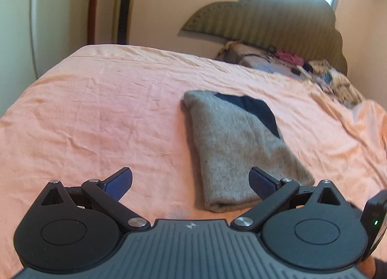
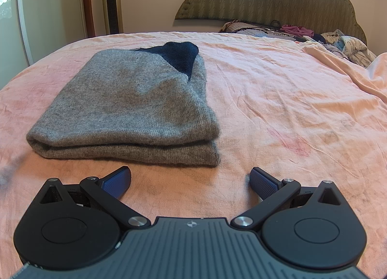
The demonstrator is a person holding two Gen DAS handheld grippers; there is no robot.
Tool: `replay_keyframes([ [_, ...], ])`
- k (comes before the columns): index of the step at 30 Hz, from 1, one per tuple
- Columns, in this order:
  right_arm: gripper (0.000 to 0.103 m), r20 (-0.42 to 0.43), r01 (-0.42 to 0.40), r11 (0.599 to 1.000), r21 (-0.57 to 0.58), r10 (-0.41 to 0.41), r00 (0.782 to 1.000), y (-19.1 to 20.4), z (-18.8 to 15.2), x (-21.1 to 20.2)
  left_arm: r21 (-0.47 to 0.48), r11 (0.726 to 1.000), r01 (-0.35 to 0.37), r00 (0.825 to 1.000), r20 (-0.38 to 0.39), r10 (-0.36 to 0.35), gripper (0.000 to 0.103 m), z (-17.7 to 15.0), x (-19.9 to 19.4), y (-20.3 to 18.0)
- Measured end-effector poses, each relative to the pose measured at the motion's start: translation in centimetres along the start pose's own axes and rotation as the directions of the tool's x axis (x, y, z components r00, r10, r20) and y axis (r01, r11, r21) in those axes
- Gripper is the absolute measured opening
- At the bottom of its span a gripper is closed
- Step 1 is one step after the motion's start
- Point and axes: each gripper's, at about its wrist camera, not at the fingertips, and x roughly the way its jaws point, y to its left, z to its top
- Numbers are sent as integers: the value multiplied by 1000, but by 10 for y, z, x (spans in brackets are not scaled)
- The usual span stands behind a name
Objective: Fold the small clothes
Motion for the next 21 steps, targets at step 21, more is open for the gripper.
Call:
replay_keyframes([
  [21,103,0,0,1000,0,0,1000,0,0,0,96,967,-234,971,-23,238,103,-82,65,-34],
])
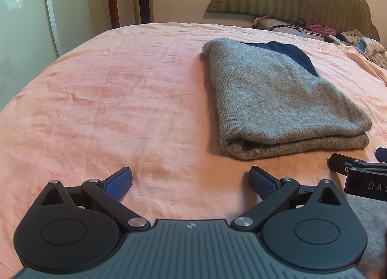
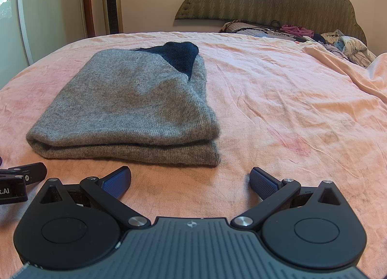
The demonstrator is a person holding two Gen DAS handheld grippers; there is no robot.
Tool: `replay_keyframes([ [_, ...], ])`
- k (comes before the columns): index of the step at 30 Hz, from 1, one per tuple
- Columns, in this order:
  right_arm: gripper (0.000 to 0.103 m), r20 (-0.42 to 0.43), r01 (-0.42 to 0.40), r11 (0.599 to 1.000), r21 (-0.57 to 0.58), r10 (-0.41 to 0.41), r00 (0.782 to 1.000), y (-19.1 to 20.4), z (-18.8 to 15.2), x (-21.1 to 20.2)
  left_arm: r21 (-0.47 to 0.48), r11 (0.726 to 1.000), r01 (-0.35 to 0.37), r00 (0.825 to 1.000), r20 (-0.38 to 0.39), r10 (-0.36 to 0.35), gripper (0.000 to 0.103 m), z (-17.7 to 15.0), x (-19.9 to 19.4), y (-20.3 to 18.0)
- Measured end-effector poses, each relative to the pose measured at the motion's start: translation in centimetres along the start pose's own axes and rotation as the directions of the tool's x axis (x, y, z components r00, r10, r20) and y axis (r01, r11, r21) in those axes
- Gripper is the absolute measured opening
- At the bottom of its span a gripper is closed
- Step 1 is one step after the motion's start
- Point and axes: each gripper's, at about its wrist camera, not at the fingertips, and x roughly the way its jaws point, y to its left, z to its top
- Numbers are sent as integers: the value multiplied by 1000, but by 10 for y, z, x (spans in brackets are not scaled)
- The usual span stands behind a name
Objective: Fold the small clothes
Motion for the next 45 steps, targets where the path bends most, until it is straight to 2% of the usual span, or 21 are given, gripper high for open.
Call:
replay_keyframes([
  [18,103,0,0,1000,0,0,1000,0,0,0,-19,1000,-11,1000,-15,10,103,3,3,-2],
  [21,103,-2,0,1000,0,0,1000,0,0,0,-23,1000,-10,999,-37,9,103,5,3,-2],
  [26,103,-41,-10,1000,-8,10,999,-1,5,-2,-23,1000,-9,996,-84,8,103,11,5,-4],
  [31,103,-92,-7,1000,-6,6,996,0,13,2,-21,1000,-10,996,-88,8,103,12,5,-4],
  [36,103,-96,-12,1000,-11,11,995,0,12,0,-21,1000,-4,995,-104,2,103,15,3,-2],
  [45,103,-105,-32,999,-1,32,994,-2,15,-14,-6,1000,11,996,-90,-11,103,15,-11,-10],
])
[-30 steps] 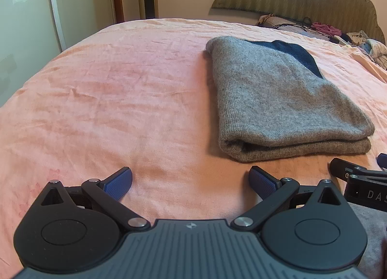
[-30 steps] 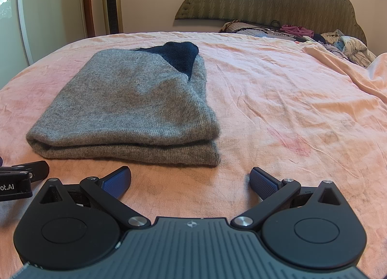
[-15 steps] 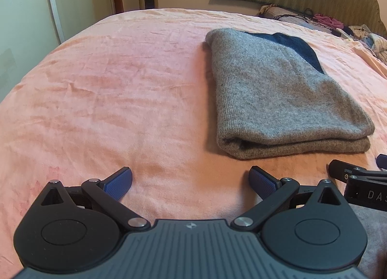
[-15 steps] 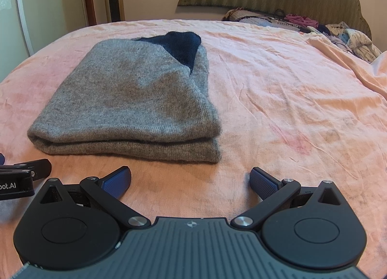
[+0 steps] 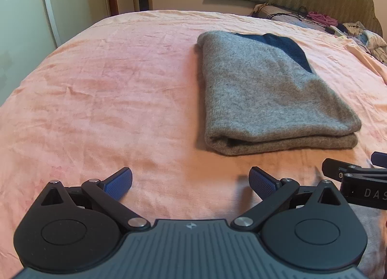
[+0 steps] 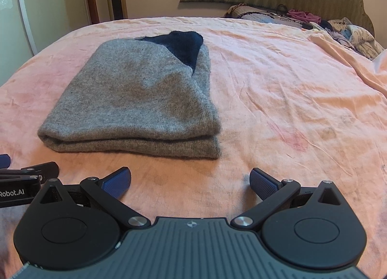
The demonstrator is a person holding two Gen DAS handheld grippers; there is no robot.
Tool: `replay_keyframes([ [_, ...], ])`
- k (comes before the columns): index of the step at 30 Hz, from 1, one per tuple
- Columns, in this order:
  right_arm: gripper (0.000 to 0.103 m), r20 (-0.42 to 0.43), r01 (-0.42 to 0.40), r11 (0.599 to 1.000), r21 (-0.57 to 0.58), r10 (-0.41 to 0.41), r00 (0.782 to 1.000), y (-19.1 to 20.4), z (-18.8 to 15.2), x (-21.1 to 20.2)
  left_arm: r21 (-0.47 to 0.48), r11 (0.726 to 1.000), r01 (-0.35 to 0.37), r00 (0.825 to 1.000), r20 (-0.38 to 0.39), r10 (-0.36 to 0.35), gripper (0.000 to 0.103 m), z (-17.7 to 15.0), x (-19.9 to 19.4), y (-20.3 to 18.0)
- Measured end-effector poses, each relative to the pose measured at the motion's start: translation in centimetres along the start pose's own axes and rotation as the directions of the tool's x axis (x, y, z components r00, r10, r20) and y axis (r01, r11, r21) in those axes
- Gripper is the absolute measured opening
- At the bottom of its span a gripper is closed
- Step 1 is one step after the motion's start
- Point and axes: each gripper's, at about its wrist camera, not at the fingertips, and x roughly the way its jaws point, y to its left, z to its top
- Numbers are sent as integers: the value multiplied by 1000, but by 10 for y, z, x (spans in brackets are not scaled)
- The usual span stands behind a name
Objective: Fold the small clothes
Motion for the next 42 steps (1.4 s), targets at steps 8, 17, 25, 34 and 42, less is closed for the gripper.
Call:
replay_keyframes([
  [8,103,2,0,1000,7,0,1000,-3,1,-1,-10,1000,-1,1000,9,1,103,5,-6,0],
  [17,103,6,0,1000,9,0,1000,-4,1,-2,-11,1000,-4,1000,3,4,103,5,-6,-1],
  [25,103,7,1,1000,7,-1,1000,-4,2,-2,-15,1000,-5,1000,-3,5,103,4,-5,-2],
  [34,103,5,0,1000,8,0,1000,-3,2,-2,-15,1000,-3,1000,-13,2,103,5,-3,-1],
  [42,103,4,0,1000,8,0,1000,-3,2,-1,-14,1000,1,1000,-23,-2,103,4,-2,-2],
])
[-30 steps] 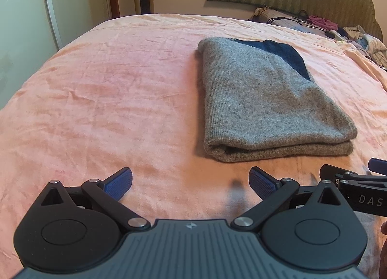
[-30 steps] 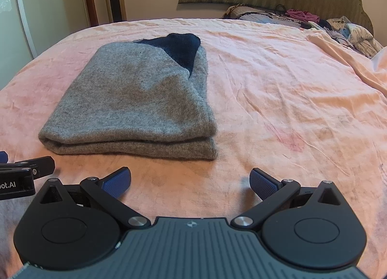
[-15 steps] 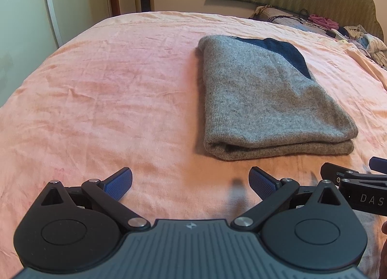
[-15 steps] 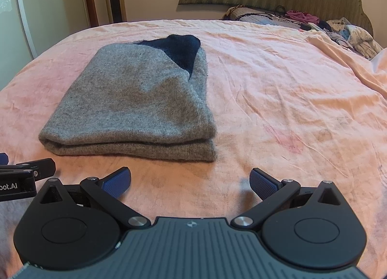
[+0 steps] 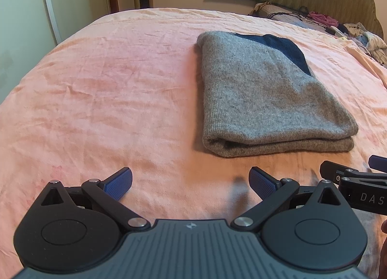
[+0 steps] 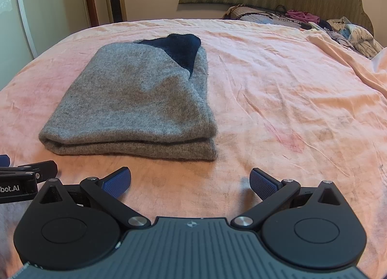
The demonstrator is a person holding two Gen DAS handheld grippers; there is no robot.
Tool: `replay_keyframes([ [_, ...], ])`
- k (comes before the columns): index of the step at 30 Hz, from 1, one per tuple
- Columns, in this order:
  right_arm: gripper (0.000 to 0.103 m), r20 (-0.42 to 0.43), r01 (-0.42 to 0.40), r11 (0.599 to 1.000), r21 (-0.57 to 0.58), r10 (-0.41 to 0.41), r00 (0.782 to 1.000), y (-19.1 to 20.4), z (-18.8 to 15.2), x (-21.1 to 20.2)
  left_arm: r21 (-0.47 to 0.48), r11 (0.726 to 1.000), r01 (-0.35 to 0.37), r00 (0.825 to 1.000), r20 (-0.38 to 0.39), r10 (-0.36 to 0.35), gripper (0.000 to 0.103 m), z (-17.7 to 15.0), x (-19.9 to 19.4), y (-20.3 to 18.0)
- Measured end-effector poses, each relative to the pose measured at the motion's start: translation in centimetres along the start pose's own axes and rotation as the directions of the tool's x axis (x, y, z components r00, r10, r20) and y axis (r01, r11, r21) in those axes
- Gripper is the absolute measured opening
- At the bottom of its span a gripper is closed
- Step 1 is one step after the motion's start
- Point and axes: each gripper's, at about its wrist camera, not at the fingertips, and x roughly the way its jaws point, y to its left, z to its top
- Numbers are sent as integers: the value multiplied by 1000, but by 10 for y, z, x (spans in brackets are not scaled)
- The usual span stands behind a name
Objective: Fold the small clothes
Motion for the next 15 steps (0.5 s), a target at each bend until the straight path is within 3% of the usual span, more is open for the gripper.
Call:
replay_keyframes([
  [15,103,-4,-2,1000,2,2,1000,0,-1,1,-1,1000,2,1000,0,-2,103,1,0,1],
])
